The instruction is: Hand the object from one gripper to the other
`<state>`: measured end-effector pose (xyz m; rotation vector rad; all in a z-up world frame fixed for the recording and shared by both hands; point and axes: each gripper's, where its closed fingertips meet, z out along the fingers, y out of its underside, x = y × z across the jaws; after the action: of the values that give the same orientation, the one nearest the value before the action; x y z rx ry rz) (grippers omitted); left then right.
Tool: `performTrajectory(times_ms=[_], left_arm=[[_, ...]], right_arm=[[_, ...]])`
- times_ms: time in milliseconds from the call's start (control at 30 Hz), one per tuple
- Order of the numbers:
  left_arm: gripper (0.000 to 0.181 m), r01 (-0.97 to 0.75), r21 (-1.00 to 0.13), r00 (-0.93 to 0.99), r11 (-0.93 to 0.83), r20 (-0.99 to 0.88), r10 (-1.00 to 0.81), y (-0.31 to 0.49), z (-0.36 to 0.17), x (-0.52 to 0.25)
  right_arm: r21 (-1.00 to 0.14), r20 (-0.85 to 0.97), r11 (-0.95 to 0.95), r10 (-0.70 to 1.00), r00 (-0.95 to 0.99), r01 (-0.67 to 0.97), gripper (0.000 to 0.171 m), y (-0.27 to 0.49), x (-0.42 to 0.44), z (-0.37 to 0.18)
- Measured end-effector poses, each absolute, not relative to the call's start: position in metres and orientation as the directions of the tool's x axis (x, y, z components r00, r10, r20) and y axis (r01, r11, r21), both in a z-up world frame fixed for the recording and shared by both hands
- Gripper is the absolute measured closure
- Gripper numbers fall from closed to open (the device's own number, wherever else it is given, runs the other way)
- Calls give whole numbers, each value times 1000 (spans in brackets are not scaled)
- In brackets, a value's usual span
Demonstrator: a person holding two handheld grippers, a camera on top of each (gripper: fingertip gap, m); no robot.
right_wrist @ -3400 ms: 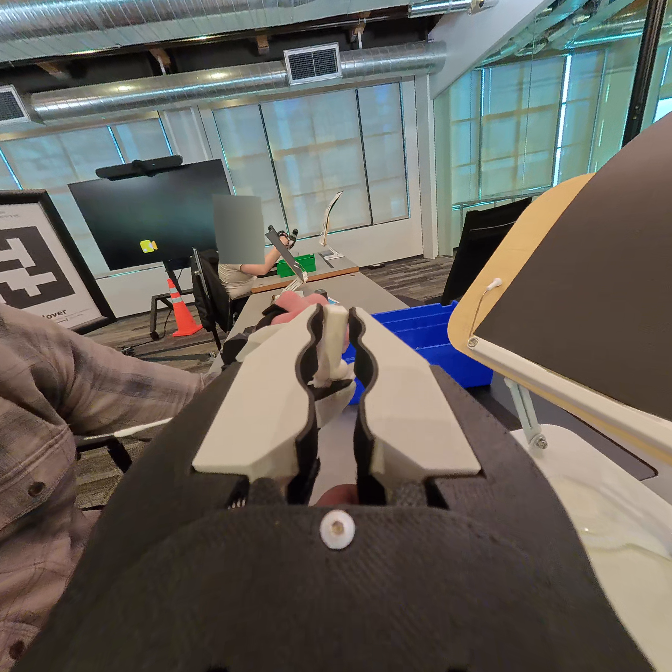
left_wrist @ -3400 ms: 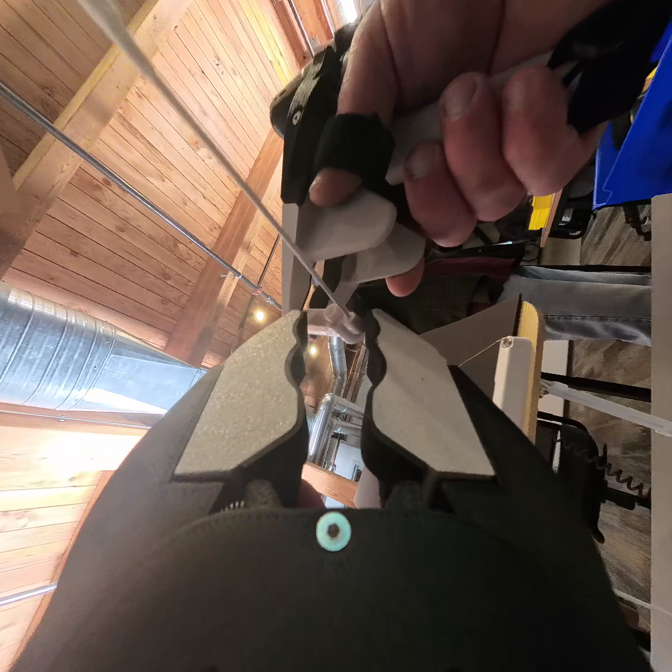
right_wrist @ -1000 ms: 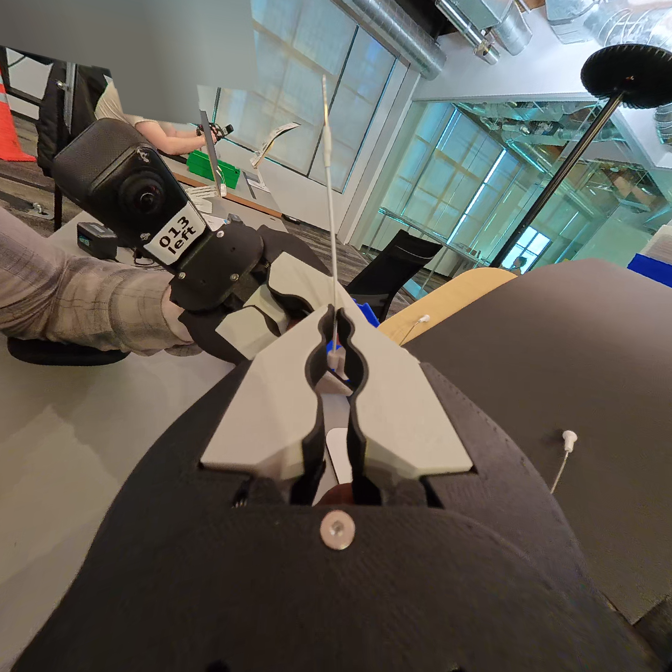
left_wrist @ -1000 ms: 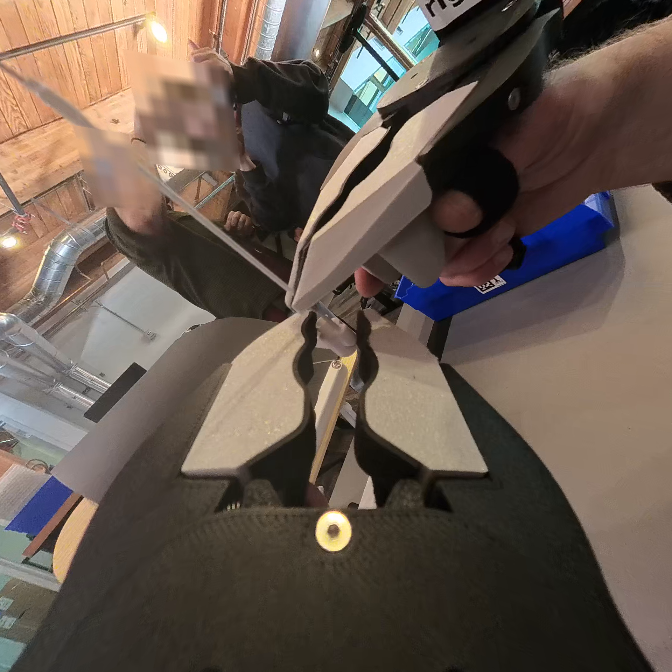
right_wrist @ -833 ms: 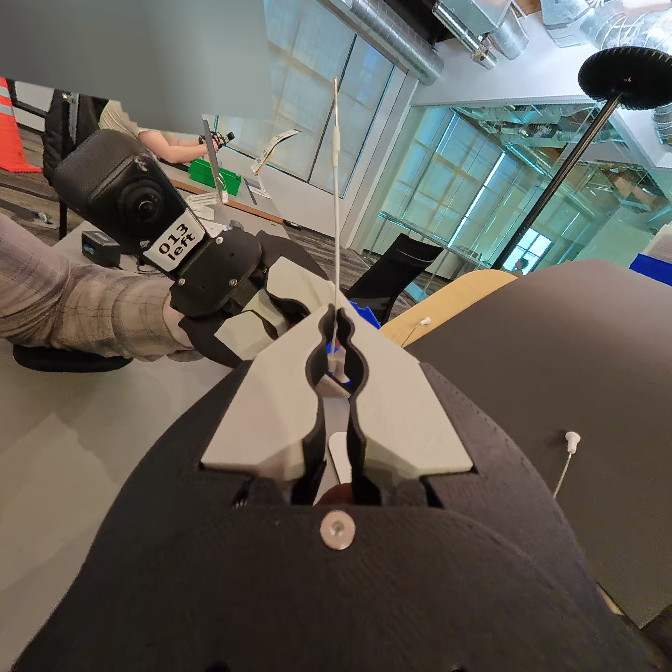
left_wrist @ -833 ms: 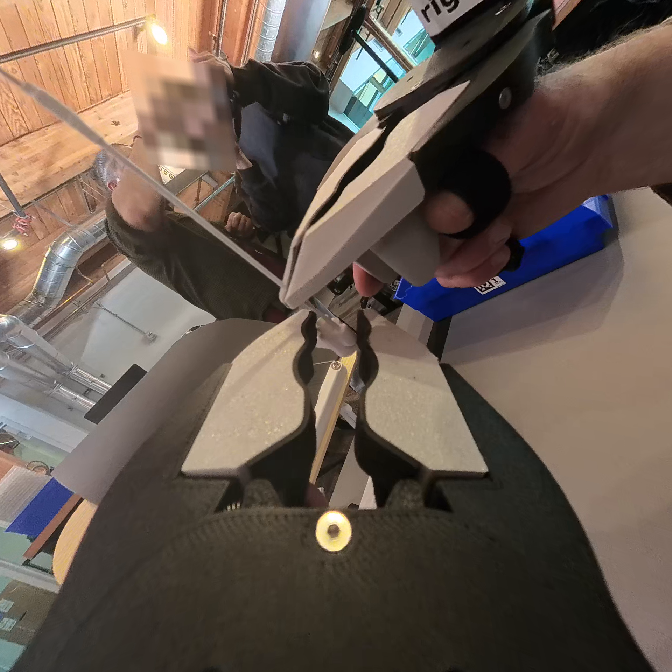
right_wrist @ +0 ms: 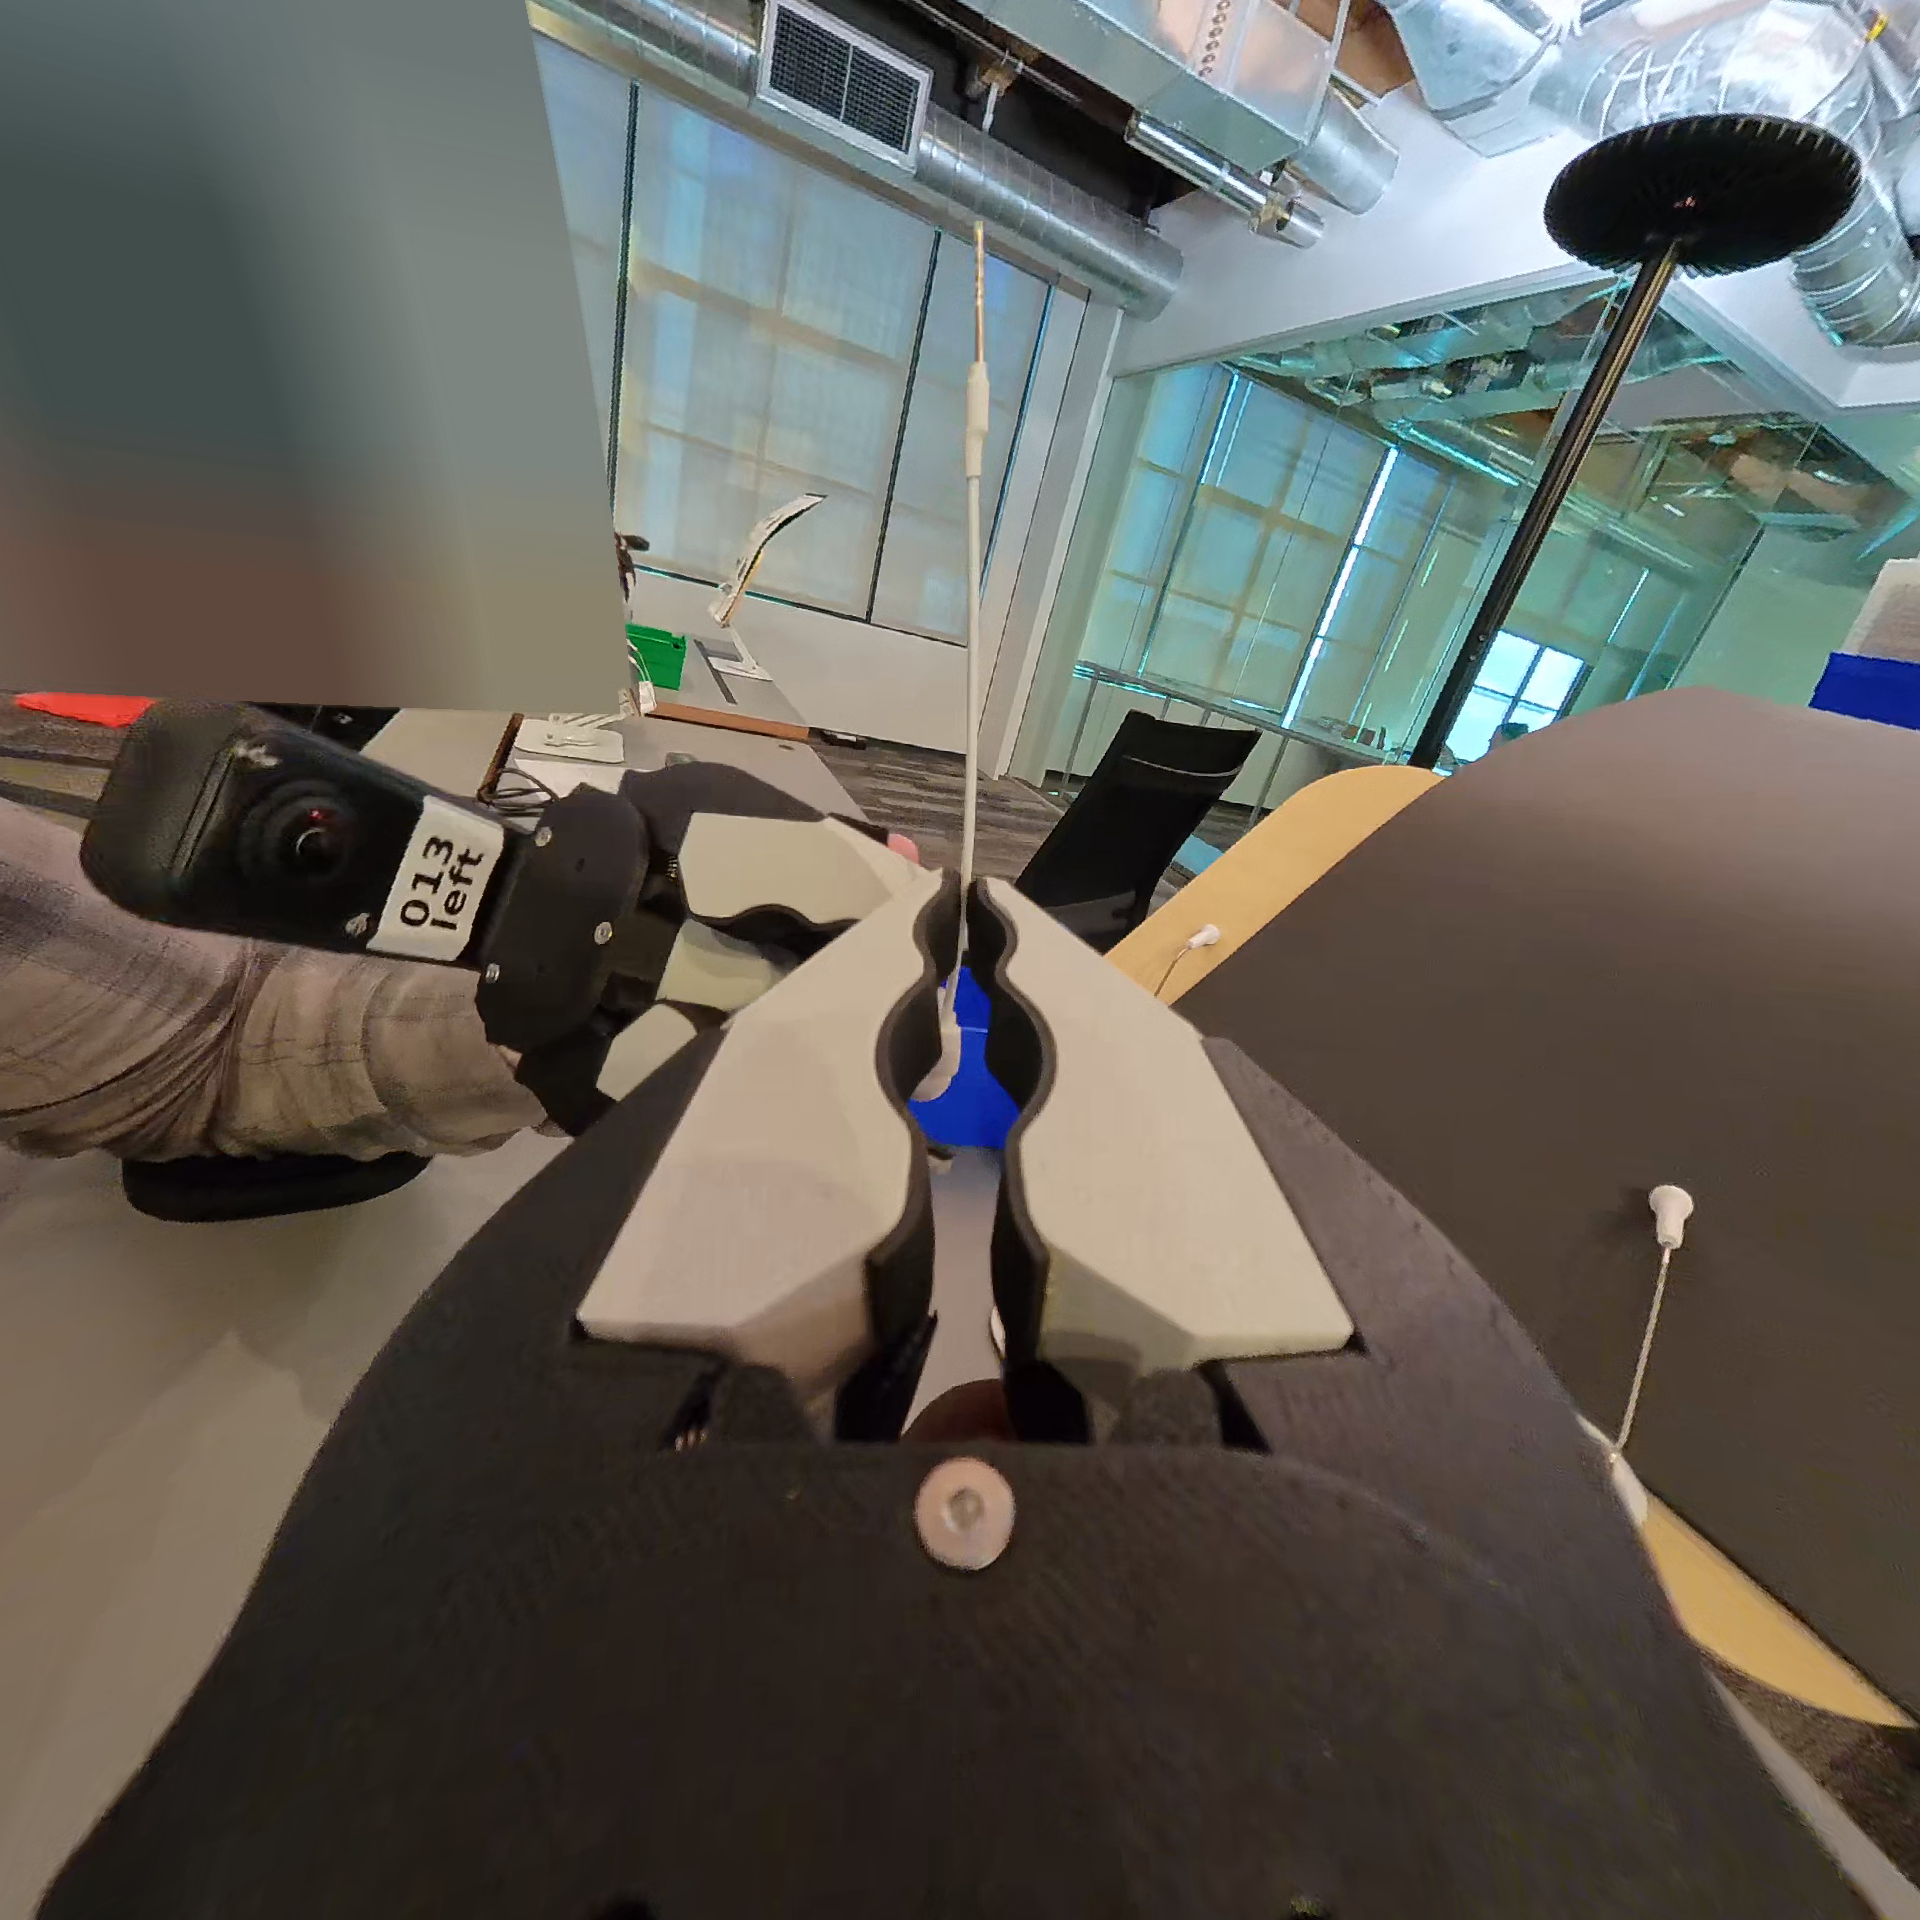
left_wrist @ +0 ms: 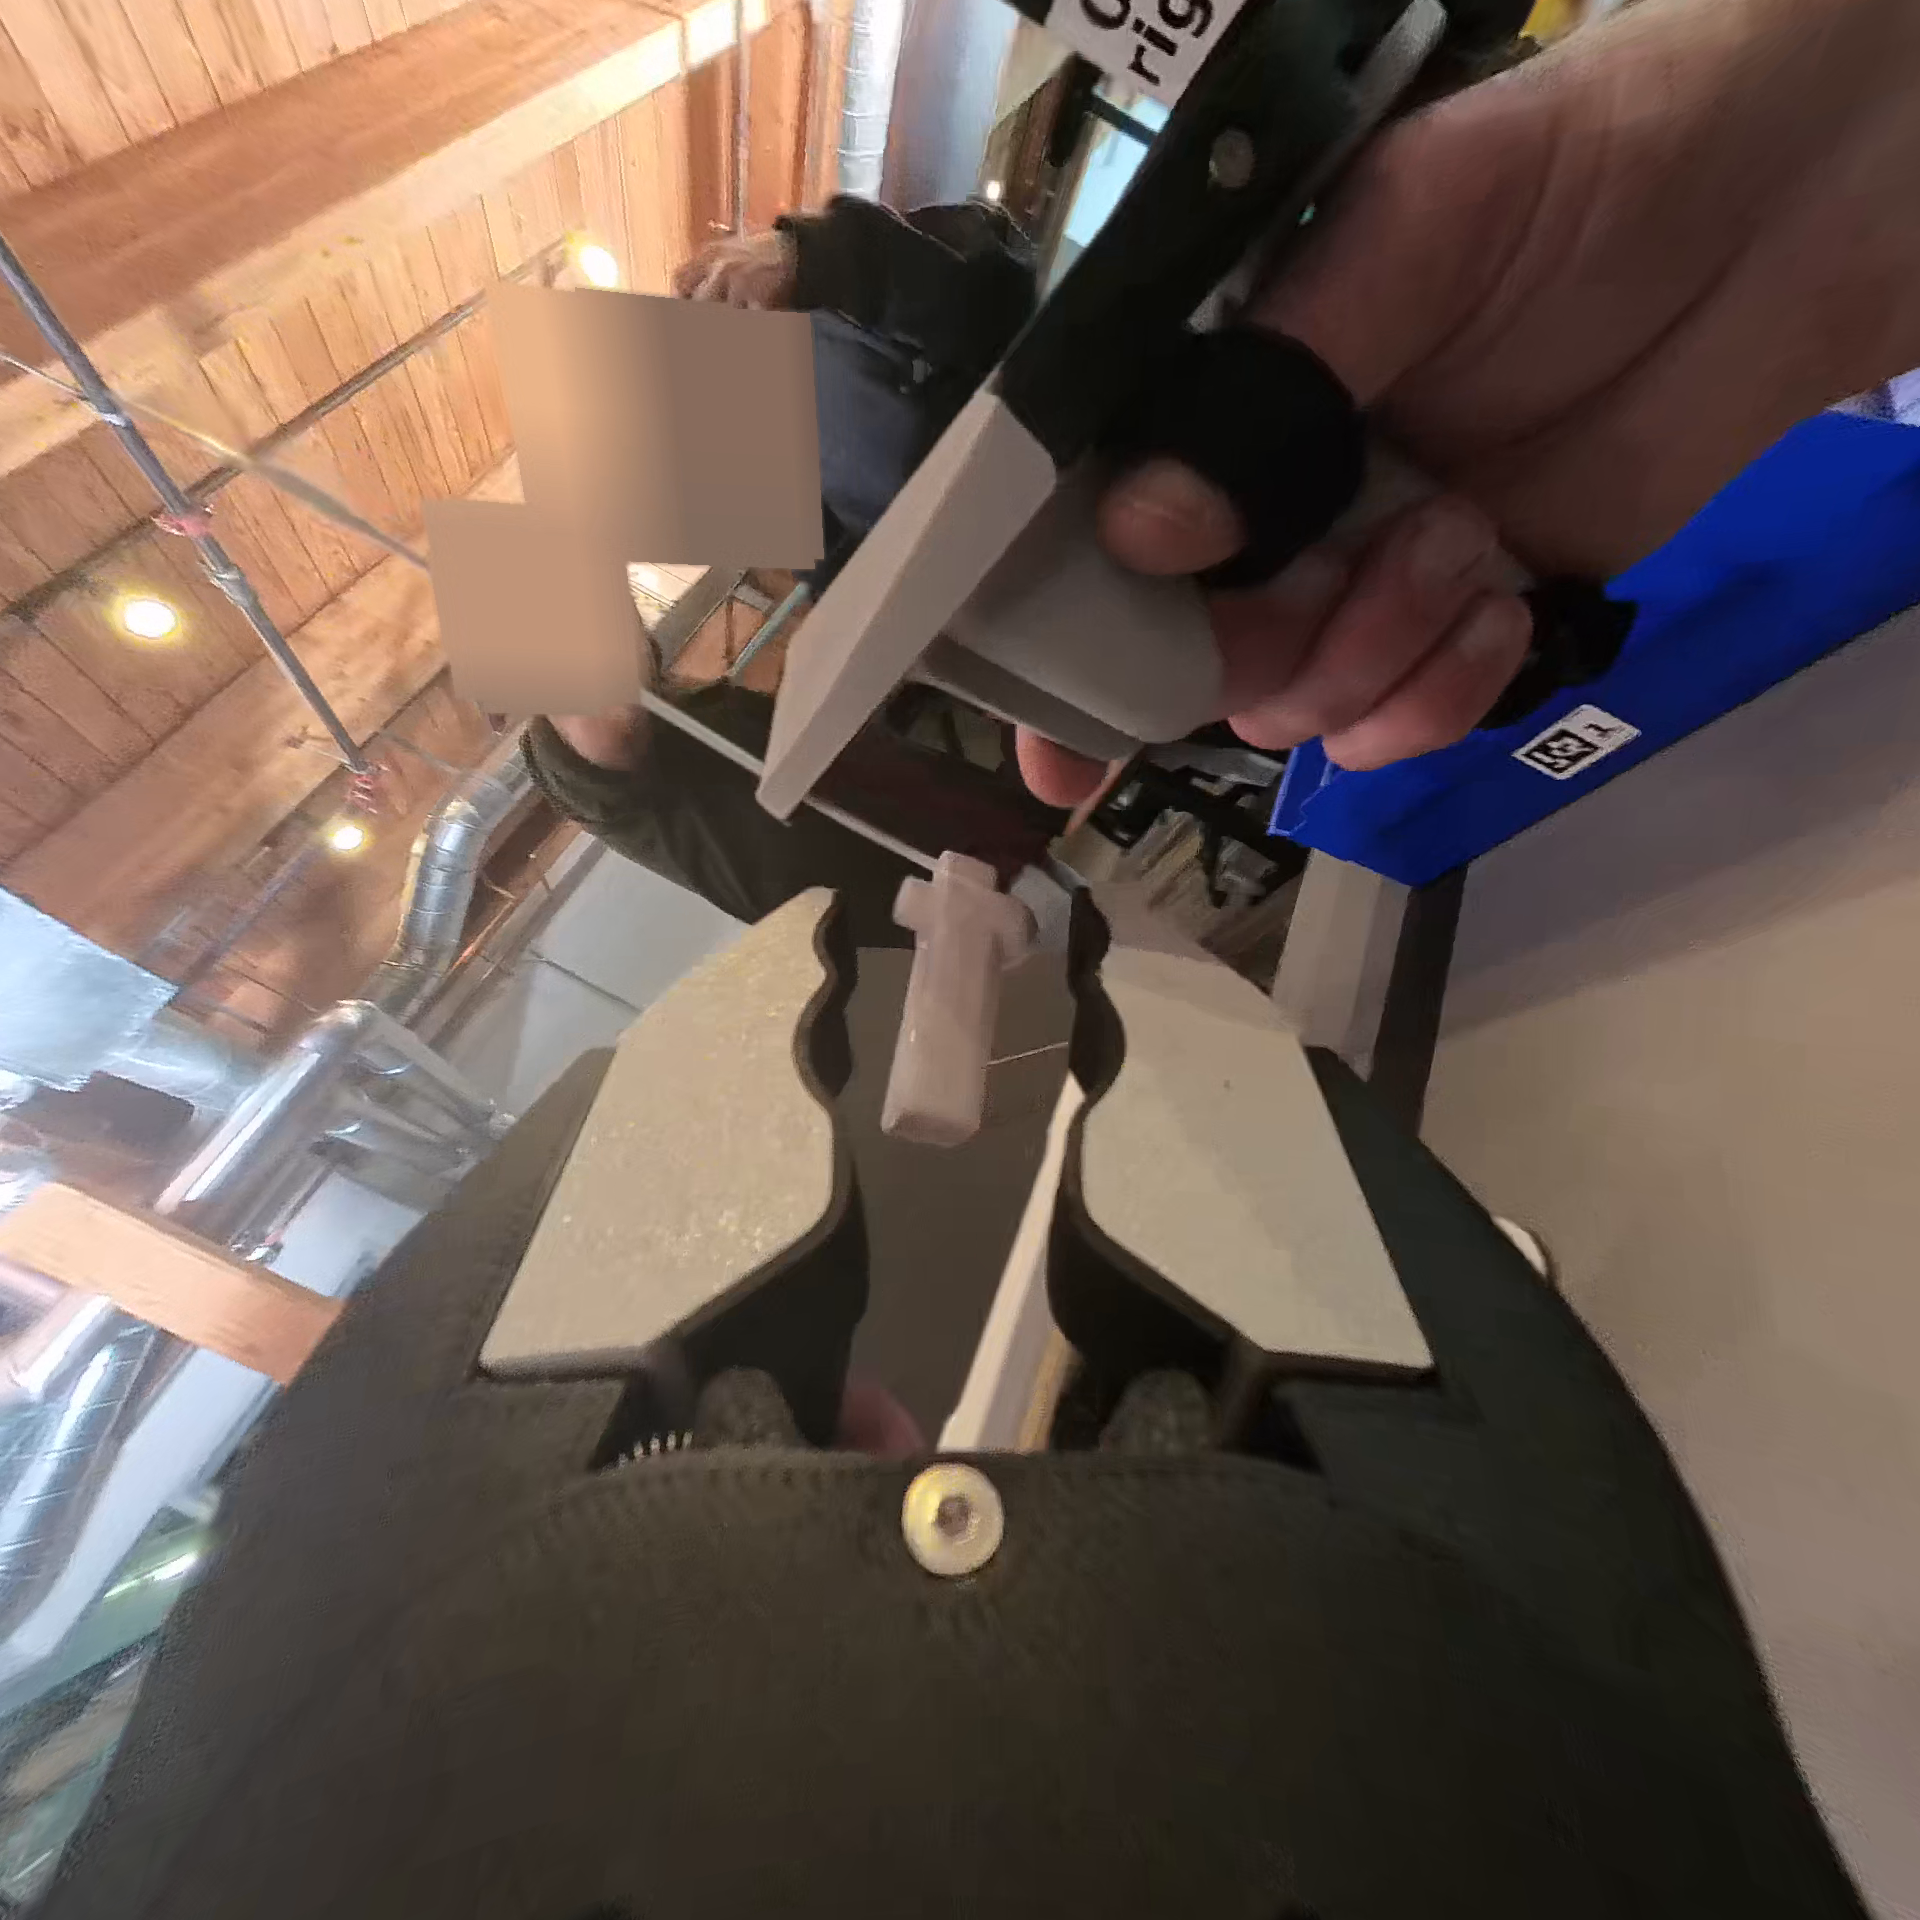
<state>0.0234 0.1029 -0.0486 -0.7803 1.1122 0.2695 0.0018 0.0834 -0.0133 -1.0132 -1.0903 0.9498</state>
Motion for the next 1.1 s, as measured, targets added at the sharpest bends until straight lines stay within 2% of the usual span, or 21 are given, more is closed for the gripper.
performTrajectory(times_ms=[100,200,233,367,533,633,833,1100], left_arm=[[143,-588,-364,448,722,-890,-84,101,-43,22],[142,-685,-215,373,696,-924,81,107,-46,18],[141,-693,-203,365,692,-926,95,109,-48,18],[142,-677,-241,400,695,-914,73,113,-47,14],[162,-653,-276,422,705,-906,36,111,-41,9],[166,-670,-262,390,695,-920,29,114,-46,10],[167,-684,-234,365,691,-930,47,112,-48,13],[166,-654,-219,354,725,-935,37,97,-44,21]], right_arm=[[-967,193,221,960,203,-123,171,88,2,-13],[-972,116,152,974,192,-182,171,92,6,-9],[-970,96,134,978,187,-201,171,93,8,-7],[-965,62,102,983,171,-240,171,95,15,-2],[-969,71,106,984,161,-225,171,94,14,-4],[-970,80,115,983,163,-215,171,93,12,-5],[-971,94,130,979,180,-202,171,95,13,-6],[-965,17,50,991,130,-256,171,98,16,-5]])
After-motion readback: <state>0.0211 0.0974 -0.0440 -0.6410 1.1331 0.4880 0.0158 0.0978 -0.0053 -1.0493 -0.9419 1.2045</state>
